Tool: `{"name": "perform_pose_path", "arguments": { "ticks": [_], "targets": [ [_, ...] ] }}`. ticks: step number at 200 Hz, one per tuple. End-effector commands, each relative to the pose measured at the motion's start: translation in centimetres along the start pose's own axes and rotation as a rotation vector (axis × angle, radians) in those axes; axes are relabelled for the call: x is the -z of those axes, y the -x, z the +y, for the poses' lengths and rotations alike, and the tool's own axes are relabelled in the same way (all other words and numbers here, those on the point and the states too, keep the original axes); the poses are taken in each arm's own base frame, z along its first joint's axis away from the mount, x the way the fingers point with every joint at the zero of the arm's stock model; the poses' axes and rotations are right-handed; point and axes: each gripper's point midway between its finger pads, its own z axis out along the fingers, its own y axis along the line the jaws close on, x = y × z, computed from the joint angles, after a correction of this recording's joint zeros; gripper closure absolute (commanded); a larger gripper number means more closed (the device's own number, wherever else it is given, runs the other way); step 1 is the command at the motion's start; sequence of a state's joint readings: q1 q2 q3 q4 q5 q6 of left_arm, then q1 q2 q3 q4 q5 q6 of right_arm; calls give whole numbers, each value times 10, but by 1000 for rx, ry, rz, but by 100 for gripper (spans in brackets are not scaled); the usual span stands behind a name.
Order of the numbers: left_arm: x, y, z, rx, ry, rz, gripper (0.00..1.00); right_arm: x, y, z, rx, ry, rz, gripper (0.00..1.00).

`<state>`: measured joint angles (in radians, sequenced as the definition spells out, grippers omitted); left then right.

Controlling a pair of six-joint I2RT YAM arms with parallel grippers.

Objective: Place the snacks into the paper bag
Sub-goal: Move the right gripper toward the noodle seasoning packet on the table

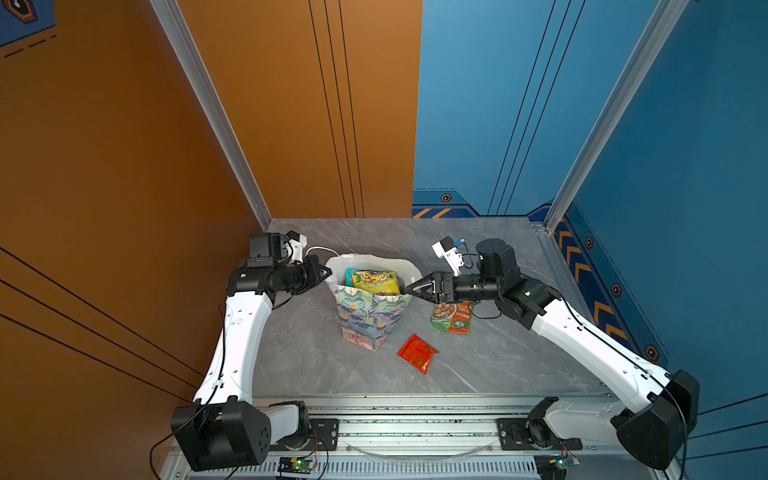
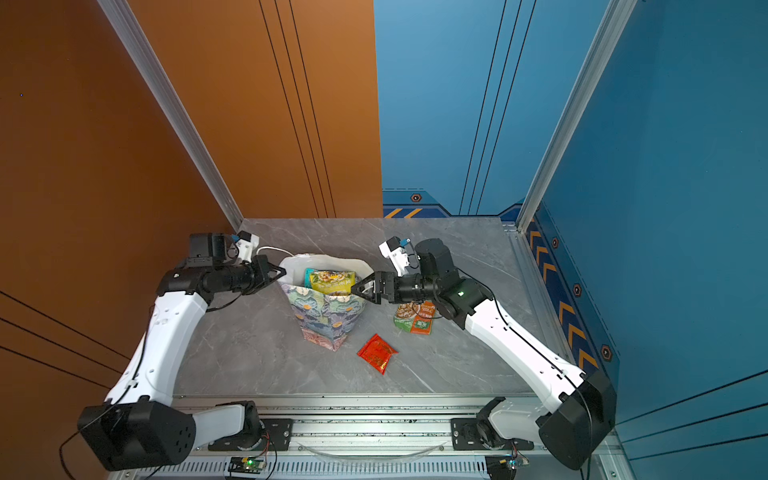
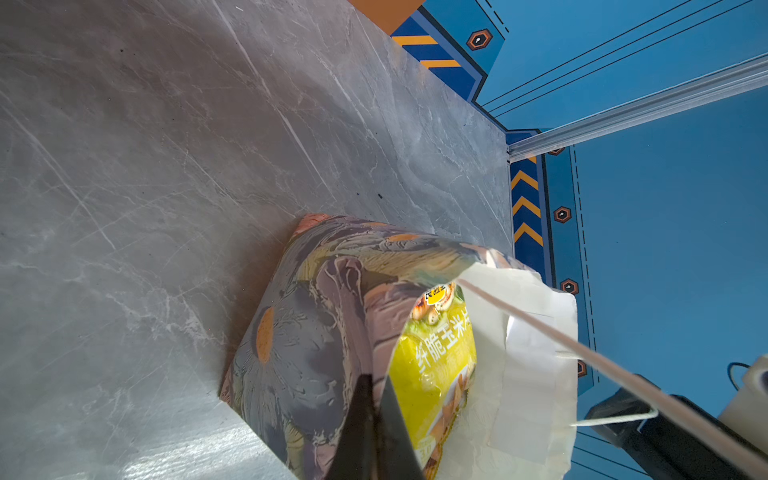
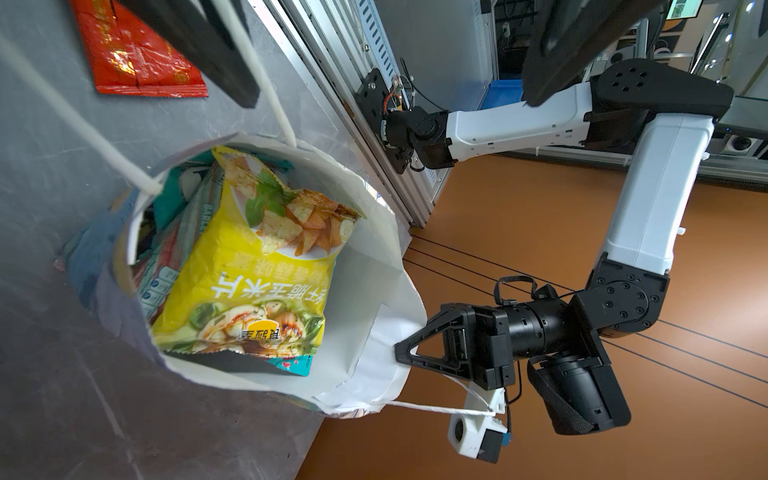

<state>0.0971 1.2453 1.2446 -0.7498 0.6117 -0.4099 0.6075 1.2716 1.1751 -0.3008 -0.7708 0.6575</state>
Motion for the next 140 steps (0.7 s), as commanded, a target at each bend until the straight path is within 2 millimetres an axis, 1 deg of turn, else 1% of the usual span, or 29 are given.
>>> {"name": "perform_pose_path", "arguments": {
  "ticks": [1,25,41,90,114,140],
  "targets": [
    [4,13,-1,-25,-6,-54,100,15,-11,14,60,12,41,0],
    [4,13,-1,-25,-7,-53,100,21,-18,21,98,26,65,0],
    [5,13,-1,-26,-8,-54,100,24,-20,27,126,42,69,0],
    [6,13,-1,-26,-10,-58,100,24,-27,34,159,93,103,0],
    [6,13,-1,-25,-14,-59,100,24,-39,39,207,116,149,0],
    [7,14,-3,-27,-22,-63,100,21,-52,33,215,112,206,0]
  ]
}}
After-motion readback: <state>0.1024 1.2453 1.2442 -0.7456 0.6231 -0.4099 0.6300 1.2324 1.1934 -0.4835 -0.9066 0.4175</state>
